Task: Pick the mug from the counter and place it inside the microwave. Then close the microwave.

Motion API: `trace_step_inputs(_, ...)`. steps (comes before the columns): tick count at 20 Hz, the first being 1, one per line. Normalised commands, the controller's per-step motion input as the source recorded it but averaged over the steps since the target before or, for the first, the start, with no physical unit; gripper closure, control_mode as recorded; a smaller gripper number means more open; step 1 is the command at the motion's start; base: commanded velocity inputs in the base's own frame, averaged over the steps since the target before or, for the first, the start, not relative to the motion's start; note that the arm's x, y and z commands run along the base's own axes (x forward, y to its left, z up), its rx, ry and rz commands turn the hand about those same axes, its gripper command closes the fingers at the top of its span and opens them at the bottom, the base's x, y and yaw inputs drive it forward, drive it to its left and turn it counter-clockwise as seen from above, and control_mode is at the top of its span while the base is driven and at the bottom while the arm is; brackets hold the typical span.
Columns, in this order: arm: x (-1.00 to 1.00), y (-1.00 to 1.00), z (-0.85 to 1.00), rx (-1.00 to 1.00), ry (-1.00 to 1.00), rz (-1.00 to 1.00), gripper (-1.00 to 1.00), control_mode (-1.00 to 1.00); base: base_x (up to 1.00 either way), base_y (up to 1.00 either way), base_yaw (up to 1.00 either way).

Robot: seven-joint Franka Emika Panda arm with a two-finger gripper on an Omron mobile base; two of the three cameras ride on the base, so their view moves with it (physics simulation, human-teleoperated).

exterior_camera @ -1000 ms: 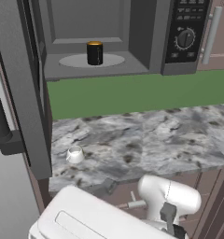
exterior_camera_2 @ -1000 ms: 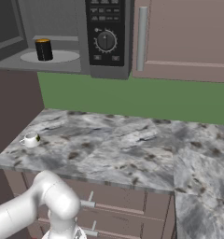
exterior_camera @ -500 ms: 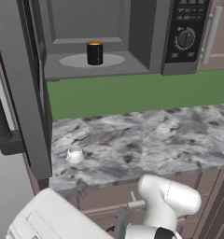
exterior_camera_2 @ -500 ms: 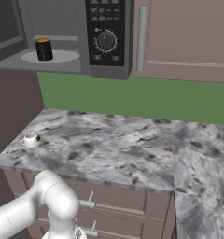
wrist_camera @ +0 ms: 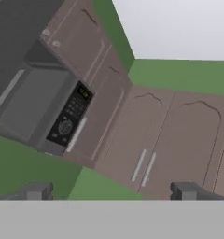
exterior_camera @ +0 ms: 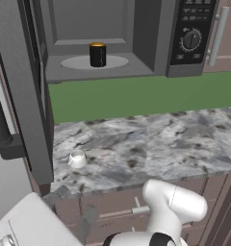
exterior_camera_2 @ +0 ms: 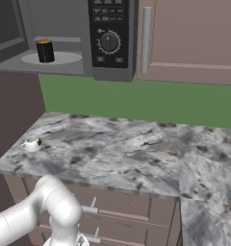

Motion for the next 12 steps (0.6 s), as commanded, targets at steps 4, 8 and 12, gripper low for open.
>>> trace_step_inputs(4, 0.17, 0.45, -0.03, -0.09, 0.07, -0.11, -1.0, -1.0, 0.0, 0.0, 0.0)
trace_step_inputs(8, 0.14, 0.52, -0.09, -0.1, 0.07, -0.14, -1.0, -1.0, 0.0, 0.0, 0.0)
trace_step_inputs(12, 0.14, 0.46, -0.17, -0.1, 0.05, -0.17, -1.0, -1.0, 0.0, 0.0, 0.0)
